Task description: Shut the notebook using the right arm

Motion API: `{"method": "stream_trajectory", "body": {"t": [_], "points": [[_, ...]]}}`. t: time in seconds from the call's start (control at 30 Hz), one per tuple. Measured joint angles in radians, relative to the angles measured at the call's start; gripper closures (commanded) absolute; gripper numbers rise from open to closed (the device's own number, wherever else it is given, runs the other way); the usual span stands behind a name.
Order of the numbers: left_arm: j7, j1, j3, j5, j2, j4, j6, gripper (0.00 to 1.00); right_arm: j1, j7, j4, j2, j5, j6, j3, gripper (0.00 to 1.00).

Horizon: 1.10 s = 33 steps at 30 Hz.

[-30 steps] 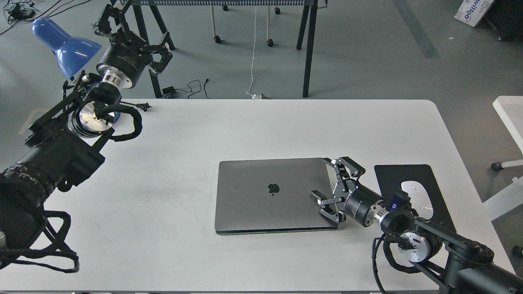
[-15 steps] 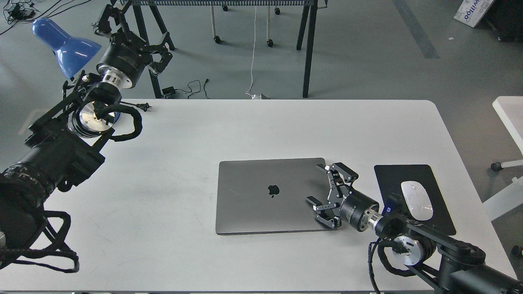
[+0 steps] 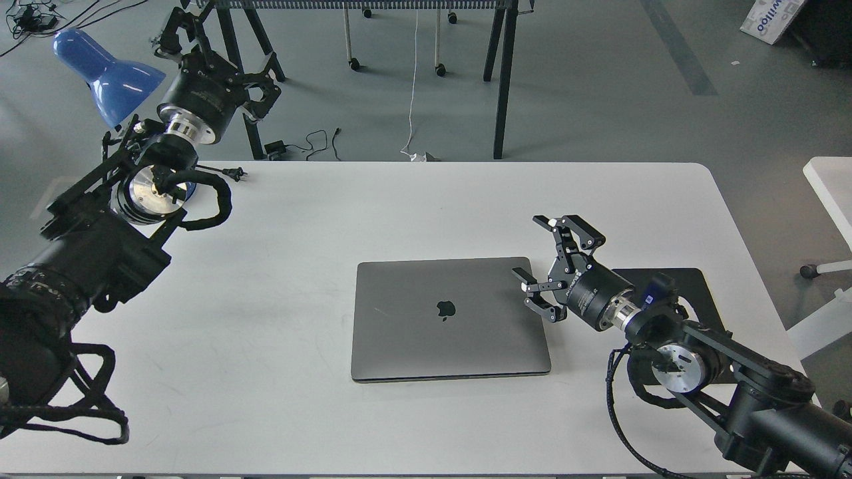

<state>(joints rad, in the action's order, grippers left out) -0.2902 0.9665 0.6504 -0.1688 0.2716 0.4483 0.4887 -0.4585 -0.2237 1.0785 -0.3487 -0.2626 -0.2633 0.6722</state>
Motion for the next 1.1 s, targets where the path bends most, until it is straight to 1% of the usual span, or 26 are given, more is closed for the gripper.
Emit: {"method": "stream_trajectory", "body": {"t": [0.17, 0.27, 0.43, 0.6, 0.77, 0.87, 1.1], "points": [[0.000, 0.000, 0.000, 0.000, 0.000, 0.000, 0.000, 0.00, -0.038, 0.001, 0.003, -0.004, -0.001, 0.002, 0.170, 0.00], [0.000, 0.000, 0.000, 0.000, 0.000, 0.000, 0.000, 0.00, -0.060, 0.012, -0.001, -0.004, -0.001, 0.007, 0.281, 0.00], [0.000, 0.000, 0.000, 0.000, 0.000, 0.000, 0.000, 0.00, -0.126, 0.022, -0.011, -0.004, 0.004, 0.011, 0.364, 0.00], [0.000, 0.000, 0.000, 0.000, -0.002, -0.001, 0.000, 0.00, -0.164, 0.026, -0.101, 0.029, 0.025, 0.016, 0.456, 0.00], [0.000, 0.000, 0.000, -0.001, -0.002, -0.001, 0.000, 0.00, -0.234, 0.046, -0.243, 0.052, 0.143, 0.000, 0.475, 0.00], [0.000, 0.000, 0.000, -0.001, 0.000, -0.001, 0.000, 0.00, -0.272, 0.052, -0.323, 0.053, 0.200, -0.028, 0.473, 0.00], [0.000, 0.002, 0.000, -0.001, 0.000, 0.000, 0.000, 0.00, -0.284, 0.053, -0.357, 0.050, 0.213, -0.057, 0.460, 0.00]]}}
